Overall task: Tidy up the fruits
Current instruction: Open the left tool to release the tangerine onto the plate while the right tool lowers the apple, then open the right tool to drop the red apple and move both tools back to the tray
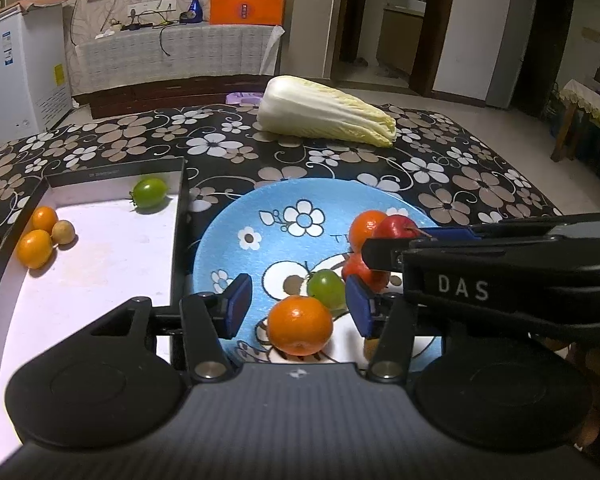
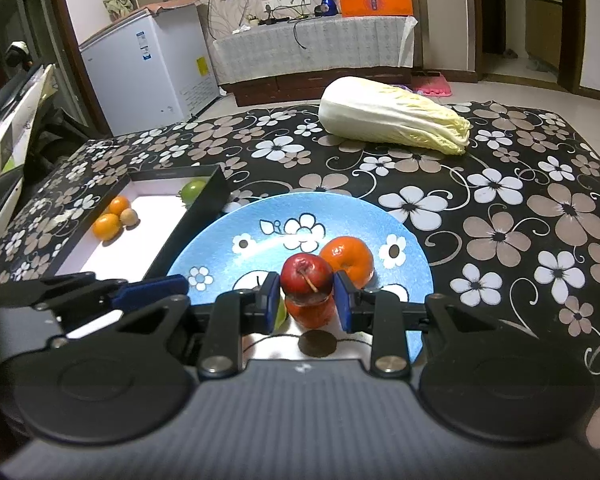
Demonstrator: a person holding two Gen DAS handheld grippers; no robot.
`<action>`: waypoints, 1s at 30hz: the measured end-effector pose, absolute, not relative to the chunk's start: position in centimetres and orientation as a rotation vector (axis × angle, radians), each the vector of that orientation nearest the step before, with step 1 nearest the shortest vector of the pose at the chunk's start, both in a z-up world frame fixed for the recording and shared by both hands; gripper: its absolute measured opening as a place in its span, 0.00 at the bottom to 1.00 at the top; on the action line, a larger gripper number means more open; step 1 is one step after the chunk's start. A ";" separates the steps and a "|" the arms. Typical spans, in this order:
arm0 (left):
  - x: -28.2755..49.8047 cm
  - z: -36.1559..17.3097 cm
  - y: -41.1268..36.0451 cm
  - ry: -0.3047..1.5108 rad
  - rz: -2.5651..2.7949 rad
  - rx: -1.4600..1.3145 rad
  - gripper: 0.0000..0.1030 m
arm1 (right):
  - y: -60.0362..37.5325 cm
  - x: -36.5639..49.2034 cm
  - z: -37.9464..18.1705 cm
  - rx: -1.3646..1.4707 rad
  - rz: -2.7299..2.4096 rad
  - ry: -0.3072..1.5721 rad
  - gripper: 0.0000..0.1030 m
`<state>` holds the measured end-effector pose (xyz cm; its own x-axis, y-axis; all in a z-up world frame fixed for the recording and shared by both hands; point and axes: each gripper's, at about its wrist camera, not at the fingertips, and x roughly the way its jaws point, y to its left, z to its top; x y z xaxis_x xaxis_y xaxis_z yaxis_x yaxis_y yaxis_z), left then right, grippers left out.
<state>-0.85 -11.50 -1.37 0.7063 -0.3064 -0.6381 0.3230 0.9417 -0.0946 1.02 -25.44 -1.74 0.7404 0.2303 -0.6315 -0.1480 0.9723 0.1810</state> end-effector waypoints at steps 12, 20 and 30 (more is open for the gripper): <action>-0.9 -1.3 -10.5 0.706 -0.336 0.021 0.57 | -24.9 2.3 -2.3 0.119 0.181 0.721 0.32; -1.0 -1.0 -10.0 0.701 -0.328 0.015 0.60 | -24.5 2.9 -2.6 0.103 0.154 0.727 0.33; -1.1 -0.8 -9.8 0.693 -0.323 0.007 0.61 | -24.6 2.7 -2.1 0.107 0.134 0.696 0.37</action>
